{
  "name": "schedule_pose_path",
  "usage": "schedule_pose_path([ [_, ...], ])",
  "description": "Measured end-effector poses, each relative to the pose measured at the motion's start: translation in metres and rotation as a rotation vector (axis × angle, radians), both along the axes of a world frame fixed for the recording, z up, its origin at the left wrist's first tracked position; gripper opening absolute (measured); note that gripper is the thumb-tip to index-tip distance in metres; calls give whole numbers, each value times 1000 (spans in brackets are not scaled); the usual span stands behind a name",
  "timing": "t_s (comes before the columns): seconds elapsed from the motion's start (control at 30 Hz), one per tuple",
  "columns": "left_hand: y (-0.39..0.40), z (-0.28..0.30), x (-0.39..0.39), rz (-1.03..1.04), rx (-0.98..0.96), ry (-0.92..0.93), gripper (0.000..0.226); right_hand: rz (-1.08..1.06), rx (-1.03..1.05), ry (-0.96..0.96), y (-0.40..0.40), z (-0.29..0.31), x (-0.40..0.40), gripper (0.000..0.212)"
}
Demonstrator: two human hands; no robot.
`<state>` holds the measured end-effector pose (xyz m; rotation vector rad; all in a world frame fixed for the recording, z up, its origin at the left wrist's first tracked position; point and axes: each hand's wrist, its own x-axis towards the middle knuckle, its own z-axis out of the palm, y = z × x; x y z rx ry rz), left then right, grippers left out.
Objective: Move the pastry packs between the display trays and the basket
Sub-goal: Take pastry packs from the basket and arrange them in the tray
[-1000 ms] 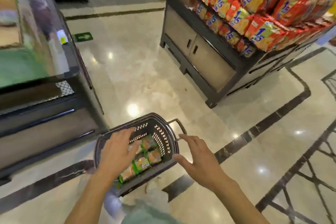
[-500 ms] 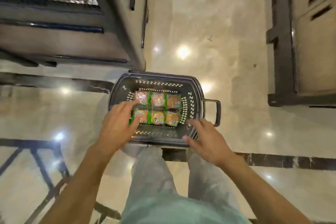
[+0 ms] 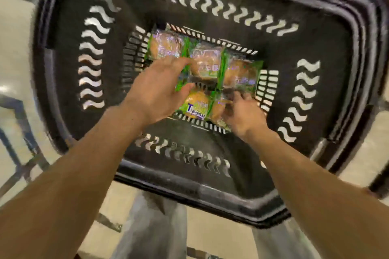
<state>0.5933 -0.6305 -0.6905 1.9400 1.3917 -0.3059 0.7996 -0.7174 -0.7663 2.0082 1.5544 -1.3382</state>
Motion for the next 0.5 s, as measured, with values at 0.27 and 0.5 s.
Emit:
schedule_pose_path([
  [0.27, -14, -74, -22, 6, -59, -57, 52, 201, -5, -203, -21, -74, -17, 56],
  [0.5, -11, -54, -20, 36, -74, -75, 48, 236, -52, -148, -15, -42, -18, 50],
])
